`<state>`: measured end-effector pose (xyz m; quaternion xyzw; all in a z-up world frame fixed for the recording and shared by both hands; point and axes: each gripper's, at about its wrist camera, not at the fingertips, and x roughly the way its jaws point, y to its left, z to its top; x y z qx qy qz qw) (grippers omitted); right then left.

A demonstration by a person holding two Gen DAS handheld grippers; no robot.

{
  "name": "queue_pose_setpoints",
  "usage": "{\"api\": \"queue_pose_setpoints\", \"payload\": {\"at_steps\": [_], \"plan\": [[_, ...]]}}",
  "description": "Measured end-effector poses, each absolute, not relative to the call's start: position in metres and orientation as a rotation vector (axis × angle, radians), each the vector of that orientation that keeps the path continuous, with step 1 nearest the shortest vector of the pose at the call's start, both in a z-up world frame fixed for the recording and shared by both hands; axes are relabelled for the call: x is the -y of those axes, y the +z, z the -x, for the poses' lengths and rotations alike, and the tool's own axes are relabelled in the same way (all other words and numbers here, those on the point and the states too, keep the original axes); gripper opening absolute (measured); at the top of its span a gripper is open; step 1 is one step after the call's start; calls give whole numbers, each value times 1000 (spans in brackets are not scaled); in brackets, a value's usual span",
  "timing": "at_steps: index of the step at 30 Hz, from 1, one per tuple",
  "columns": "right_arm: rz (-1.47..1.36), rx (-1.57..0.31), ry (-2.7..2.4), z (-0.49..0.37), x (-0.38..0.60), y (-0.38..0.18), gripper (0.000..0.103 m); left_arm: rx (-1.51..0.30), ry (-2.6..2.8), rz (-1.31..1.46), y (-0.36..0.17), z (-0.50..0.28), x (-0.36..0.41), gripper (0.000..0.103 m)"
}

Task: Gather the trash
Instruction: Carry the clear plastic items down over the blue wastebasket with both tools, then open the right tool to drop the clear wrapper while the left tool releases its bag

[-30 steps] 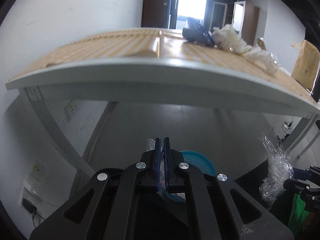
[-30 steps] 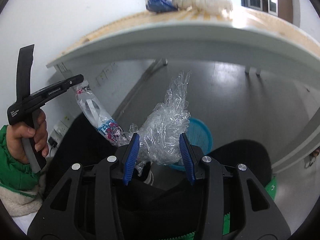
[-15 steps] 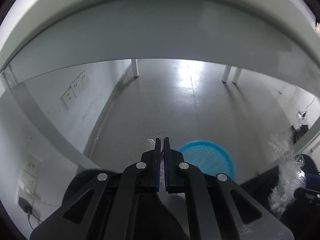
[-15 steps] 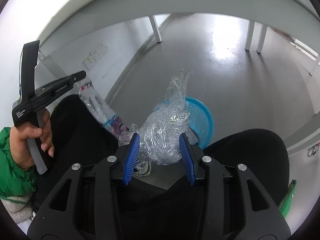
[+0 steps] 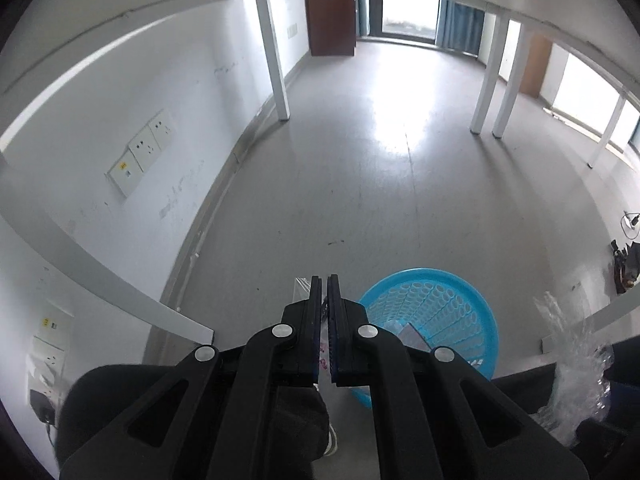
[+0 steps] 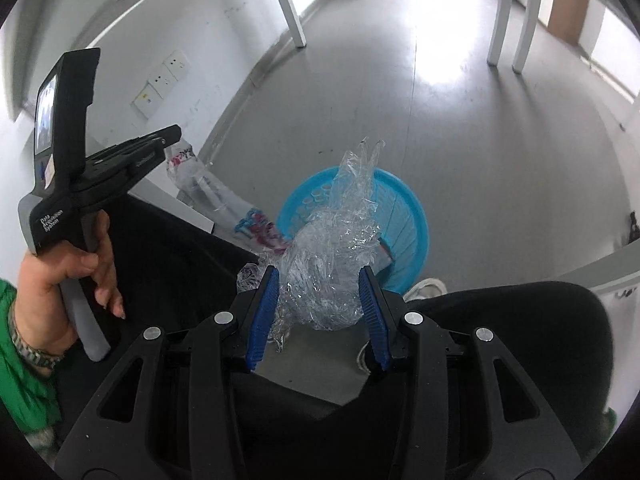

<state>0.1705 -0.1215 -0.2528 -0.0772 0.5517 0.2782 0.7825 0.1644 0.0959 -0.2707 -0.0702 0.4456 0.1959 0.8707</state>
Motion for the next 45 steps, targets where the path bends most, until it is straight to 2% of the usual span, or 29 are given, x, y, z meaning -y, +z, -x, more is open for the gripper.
{"api": "queue_pose_setpoints", "payload": {"at_steps": [16,29,31,34,35,36,38,41,45], "plan": [[225,-1404,523,-222,79,-331,39,-1153,451,116,-346,-231,-97,2],[229,-1501,453,-256,66,-376,40,-1250,435,124,-383,-255,-94,2],[212,-1513,445,-259,68,-380,43,-1262,432,137,-385,-256,-94,3],[207,-1532,441,-264,59,-390,48,-1308,361,223,-391,-257,-94,17],[212,-1536,439,-264,58,-391,49,-1309,354,235,-391,-256,-94,32],[207,-1534,440,-265,58,-390,53,-1297,349,243,-388,-256,-93,38],[207,-1526,434,-266,59,-390,61,-1282,352,243,-384,-254,-93,40],[205,-1523,430,-265,62,-390,63,-1288,351,261,-382,-249,-94,45],[212,-1504,428,-261,61,-386,64,-1300,367,321,-380,-242,-101,46]]}}
